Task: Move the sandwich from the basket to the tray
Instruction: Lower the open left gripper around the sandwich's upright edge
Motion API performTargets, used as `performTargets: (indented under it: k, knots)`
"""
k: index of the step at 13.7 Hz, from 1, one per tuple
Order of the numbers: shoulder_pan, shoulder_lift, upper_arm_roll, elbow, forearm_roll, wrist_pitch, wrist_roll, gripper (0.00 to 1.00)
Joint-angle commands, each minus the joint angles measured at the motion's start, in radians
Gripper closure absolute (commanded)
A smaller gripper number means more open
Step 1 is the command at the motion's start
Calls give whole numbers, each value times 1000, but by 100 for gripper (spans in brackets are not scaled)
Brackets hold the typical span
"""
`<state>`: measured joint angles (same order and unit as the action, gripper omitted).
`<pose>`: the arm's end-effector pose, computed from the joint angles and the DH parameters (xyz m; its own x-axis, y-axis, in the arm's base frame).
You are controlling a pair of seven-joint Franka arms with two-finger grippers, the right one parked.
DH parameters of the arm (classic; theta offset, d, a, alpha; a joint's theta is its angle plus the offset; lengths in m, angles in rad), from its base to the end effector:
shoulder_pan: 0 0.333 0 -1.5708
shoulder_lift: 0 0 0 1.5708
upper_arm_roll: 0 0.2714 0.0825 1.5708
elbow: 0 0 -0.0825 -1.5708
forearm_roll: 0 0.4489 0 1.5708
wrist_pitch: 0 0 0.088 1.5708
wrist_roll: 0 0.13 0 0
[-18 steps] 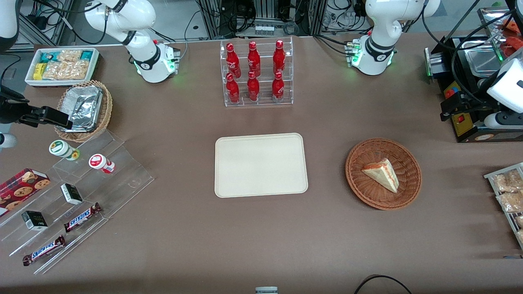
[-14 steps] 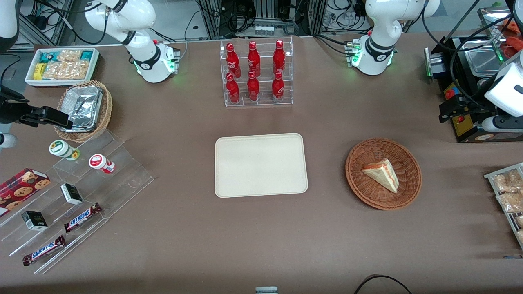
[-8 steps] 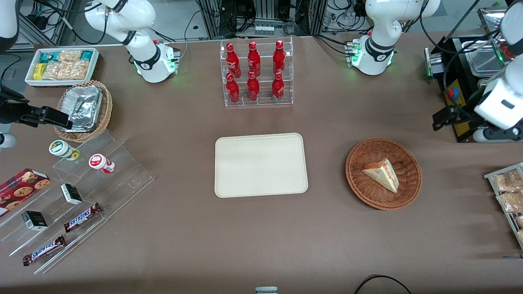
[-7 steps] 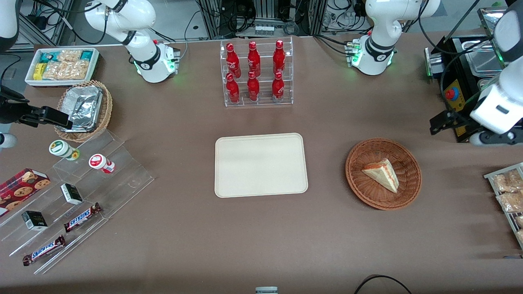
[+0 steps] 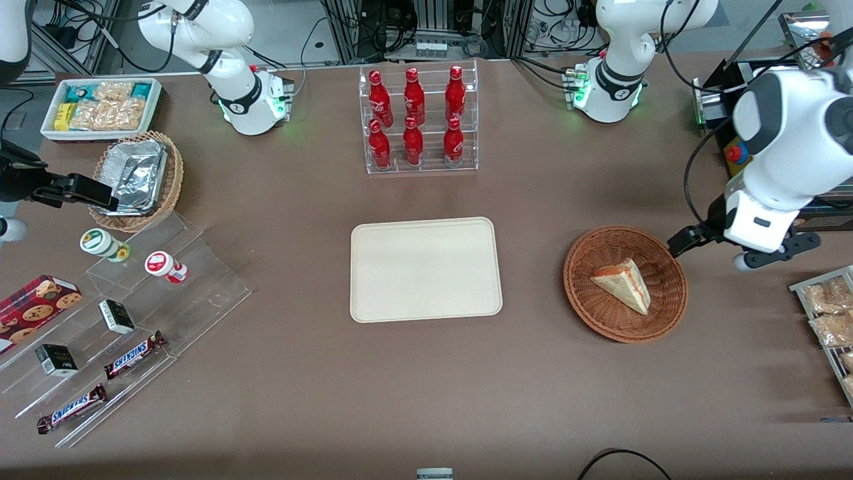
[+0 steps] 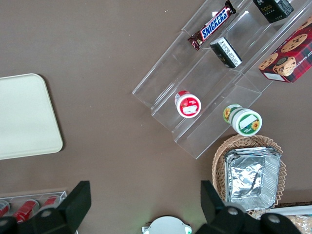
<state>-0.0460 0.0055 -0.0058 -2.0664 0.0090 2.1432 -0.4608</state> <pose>0.6136 -0.0313 0.3373 0.9169 0.3933 0.0673 0.3926 -0.9194 0.0246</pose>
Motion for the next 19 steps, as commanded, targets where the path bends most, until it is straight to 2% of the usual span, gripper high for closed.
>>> performTargets:
  k: [1,3,11,19]
  knots:
    - [-3,-41,-25,-134,-1,147,-189,0]
    - [-3,-13,-45,-161,0,182,-269,0]
    - [-37,120,-46,-175,0,299,-395,0]
    - [-31,191,-43,-173,0,350,-397,0]
